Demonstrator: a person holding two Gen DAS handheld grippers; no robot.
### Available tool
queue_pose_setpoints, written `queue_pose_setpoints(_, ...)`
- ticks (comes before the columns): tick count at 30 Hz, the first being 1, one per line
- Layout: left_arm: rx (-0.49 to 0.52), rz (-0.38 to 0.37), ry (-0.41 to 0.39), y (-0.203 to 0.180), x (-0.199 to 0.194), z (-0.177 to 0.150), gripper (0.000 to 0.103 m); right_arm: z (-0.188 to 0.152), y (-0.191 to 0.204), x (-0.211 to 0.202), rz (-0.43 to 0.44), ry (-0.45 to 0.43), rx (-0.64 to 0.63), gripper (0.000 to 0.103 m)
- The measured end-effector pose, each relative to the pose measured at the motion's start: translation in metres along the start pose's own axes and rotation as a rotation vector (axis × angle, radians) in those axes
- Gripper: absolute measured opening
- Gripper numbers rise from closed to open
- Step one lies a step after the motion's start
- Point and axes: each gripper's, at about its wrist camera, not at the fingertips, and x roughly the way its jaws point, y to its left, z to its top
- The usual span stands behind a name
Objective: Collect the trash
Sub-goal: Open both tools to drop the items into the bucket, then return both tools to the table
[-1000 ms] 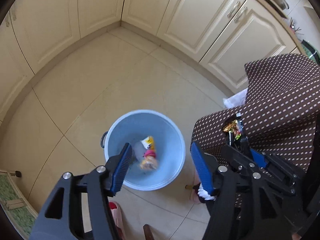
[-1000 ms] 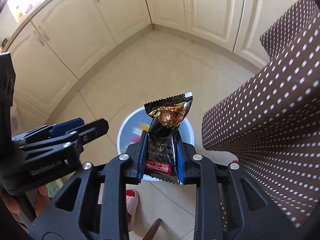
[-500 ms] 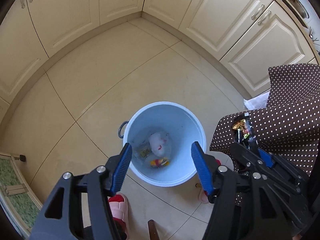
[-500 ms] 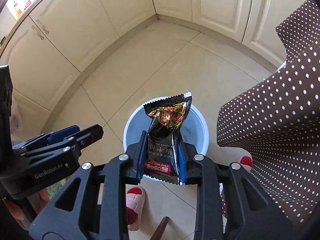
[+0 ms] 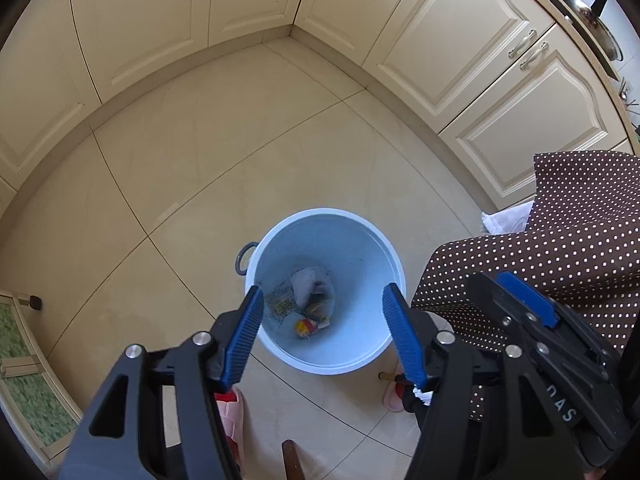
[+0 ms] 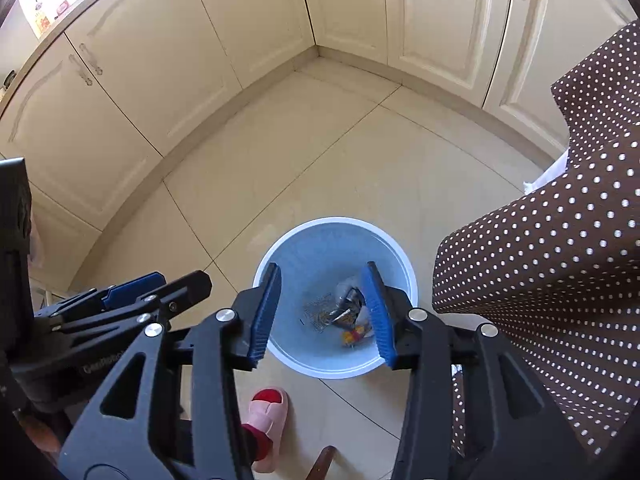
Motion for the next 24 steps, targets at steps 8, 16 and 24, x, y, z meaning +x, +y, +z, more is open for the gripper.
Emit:
queue_pose_setpoints(8, 0.023, -0.038, -0.056, -0.016, -0.039, -0.016, 0.061, -0.011, -0.003, -0.060, -0.033, -0.077, -0.017, 0.042)
queue_pose_setpoints(16, 0.115, -0.152, -0.184, -0.085, -0.123, -0.045, 0.061, -0.032, -0.026, -0.186, -0.090, -0.266, -0.032, 0.043)
queue_pose_setpoints(24, 0.339, -0.244, -0.287, -0.193, -0.200, -0.084, 0.064, -0.075, -0.070, -0.322, -0.184, -0.506, 0.034, 0.046)
